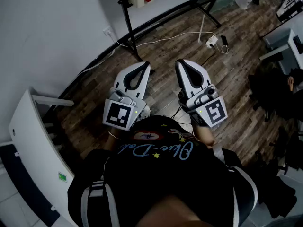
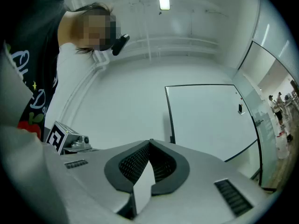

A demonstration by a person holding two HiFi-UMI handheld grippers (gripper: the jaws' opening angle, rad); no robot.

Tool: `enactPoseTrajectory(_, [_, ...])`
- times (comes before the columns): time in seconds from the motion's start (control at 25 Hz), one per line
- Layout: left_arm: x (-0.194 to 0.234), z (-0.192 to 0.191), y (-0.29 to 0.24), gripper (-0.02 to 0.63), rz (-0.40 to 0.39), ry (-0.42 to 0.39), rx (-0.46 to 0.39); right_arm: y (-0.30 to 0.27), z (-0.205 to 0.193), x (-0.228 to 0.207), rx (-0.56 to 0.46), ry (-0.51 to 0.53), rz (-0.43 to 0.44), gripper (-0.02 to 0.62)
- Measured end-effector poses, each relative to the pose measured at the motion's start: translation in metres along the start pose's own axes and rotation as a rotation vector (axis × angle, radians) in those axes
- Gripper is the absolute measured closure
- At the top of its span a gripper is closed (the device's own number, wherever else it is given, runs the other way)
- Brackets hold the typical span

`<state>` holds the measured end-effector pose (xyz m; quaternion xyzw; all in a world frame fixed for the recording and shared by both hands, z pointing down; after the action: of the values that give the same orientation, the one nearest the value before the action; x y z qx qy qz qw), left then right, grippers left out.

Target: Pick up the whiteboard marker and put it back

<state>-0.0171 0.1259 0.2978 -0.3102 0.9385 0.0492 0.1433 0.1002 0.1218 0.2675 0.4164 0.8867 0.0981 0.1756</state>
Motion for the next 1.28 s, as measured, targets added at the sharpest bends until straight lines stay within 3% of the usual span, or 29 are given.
enactPoseTrajectory(0.76, [-0.011, -0.006, -0.009, 0.609, 0.011, -0.022, 0.007, 0.011, 0.001, -0.011, -0.021, 0.009, 0.008, 0.571])
enactPoseTrajectory(1.28, [-0.055, 0.015, -0.024, 0.609, 0.033, -0.067, 0.027, 0.051, 0.02, -0.026, -0.023, 0.004, 0.041, 0.569])
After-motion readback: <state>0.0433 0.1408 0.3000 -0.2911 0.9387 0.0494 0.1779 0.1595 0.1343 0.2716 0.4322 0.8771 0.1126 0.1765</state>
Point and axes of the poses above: the fingertips, and each gripper's own axes: y backward along the fingers, x to its left, z out of its top, the point moved 3 cm from there along y, backward along the fingers, and after that the axes turned 12 degrees about -y, right-handed, at the moved point
